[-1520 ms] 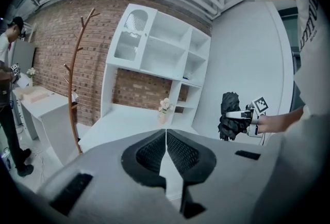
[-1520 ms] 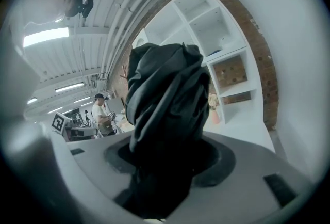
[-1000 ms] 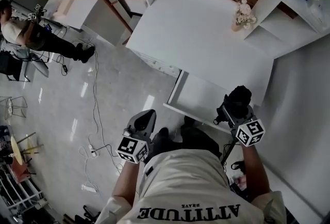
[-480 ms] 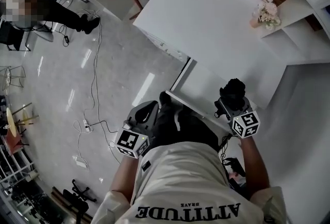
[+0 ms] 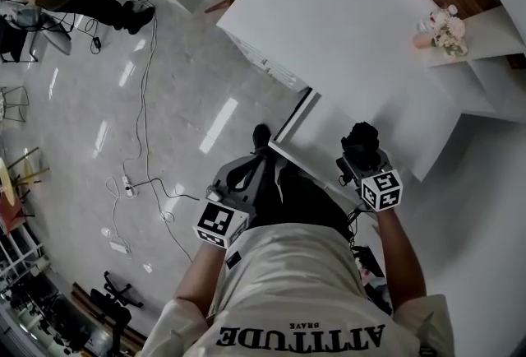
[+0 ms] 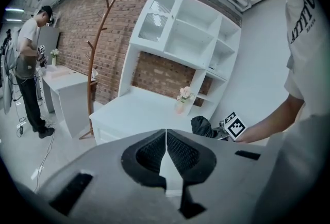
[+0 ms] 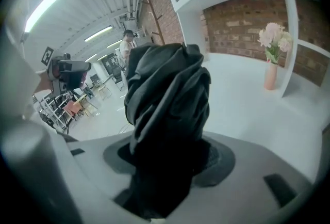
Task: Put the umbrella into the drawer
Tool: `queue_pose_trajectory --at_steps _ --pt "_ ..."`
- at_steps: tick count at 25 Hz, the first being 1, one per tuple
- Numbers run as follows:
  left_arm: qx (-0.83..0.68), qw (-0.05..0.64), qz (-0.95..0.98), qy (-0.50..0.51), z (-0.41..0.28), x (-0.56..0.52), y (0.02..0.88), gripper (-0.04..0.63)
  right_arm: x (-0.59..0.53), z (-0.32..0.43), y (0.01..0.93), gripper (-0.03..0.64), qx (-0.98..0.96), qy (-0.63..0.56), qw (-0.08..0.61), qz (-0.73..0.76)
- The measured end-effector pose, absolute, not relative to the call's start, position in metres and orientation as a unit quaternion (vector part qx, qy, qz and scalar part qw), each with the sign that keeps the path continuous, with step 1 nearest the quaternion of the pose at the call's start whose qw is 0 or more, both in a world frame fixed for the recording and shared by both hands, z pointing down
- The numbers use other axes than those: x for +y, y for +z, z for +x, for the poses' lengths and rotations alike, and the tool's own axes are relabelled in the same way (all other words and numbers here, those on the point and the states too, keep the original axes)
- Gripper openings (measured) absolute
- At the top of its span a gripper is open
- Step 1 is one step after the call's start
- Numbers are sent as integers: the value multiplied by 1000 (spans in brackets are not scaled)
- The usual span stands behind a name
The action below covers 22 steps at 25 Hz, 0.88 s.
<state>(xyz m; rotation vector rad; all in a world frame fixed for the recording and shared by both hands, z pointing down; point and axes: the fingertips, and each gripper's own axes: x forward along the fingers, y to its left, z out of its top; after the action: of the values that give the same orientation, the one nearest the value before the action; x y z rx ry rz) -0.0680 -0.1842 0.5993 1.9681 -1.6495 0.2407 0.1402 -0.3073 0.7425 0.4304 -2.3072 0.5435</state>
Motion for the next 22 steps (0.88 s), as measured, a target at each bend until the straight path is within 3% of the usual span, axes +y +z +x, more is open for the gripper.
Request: queue_pose_trajectory --at_steps 22 --pt "-603 331 717 115 -100 -188 673 28 -288 118 893 261 -813 231 519 129"
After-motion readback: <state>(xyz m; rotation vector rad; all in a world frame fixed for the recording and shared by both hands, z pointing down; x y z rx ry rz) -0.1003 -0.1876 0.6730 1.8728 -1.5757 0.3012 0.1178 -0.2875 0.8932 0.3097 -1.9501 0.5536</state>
